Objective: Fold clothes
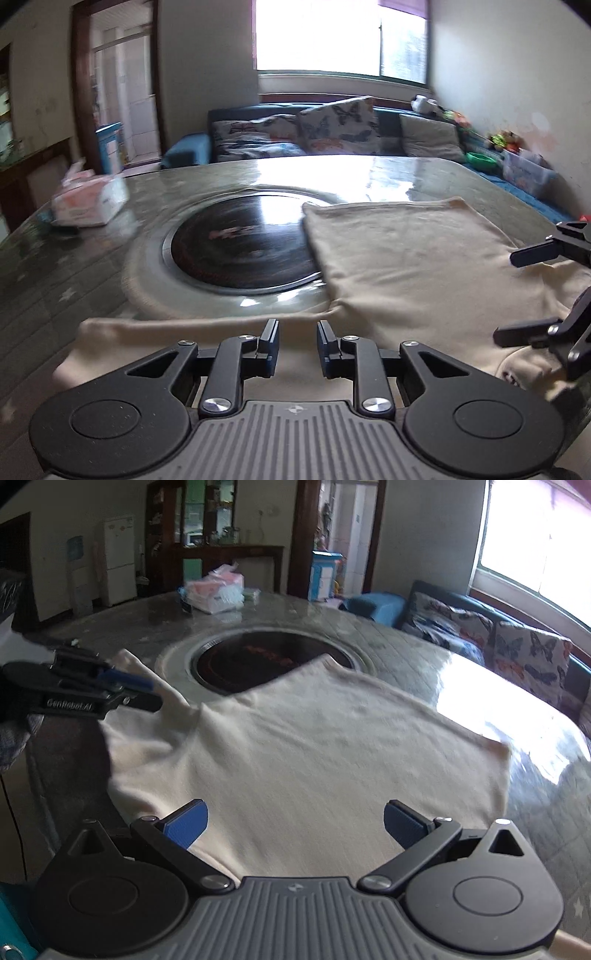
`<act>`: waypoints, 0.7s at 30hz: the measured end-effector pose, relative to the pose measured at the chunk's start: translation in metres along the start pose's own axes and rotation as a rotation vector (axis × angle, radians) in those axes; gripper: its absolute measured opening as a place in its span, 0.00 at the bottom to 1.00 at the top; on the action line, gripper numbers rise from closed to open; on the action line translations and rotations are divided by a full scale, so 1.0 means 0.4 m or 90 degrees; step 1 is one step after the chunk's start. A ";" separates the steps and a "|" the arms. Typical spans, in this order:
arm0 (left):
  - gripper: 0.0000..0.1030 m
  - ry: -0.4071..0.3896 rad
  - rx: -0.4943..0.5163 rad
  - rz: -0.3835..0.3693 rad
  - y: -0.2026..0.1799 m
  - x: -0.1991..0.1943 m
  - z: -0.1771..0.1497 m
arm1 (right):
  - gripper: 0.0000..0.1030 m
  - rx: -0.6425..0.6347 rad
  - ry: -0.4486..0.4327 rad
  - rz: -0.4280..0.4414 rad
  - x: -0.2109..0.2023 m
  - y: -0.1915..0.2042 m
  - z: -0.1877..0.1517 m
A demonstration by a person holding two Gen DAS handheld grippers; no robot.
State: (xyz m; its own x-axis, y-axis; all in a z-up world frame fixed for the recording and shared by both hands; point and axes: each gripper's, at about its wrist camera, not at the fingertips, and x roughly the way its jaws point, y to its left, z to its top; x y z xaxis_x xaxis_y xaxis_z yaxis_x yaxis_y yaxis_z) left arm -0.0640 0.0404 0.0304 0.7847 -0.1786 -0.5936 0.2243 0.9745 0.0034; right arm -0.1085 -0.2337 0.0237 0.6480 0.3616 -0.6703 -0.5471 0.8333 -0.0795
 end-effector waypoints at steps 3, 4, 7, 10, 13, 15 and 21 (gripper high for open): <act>0.24 0.006 -0.036 0.044 0.048 -0.024 -0.013 | 1.00 -0.019 -0.006 0.019 0.010 0.026 0.026; 0.24 0.008 -0.048 0.060 0.066 -0.031 -0.018 | 1.00 -0.026 -0.005 0.025 0.018 0.038 0.031; 0.25 0.014 -0.101 0.112 0.127 -0.051 -0.029 | 1.00 -0.048 -0.002 0.045 0.041 0.074 0.046; 0.30 0.022 -0.156 0.159 0.189 -0.064 -0.040 | 1.00 -0.070 0.016 0.063 0.070 0.114 0.040; 0.33 0.034 -0.205 0.186 0.240 -0.065 -0.050 | 0.99 -0.089 0.031 0.074 0.087 0.152 0.017; 0.35 0.041 -0.235 0.194 0.270 -0.064 -0.055 | 0.99 -0.088 0.024 0.071 0.073 0.155 0.017; 0.38 0.049 -0.266 0.196 0.293 -0.047 -0.059 | 0.93 -0.075 0.020 0.070 0.011 0.137 0.018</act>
State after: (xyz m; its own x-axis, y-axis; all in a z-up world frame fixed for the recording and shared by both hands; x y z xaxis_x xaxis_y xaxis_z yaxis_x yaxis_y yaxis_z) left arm -0.0664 0.1611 0.0229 0.7294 0.1197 -0.6735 -0.2721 0.9541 -0.1252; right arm -0.1316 -0.1833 0.0217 0.5651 0.4334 -0.7020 -0.6736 0.7337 -0.0892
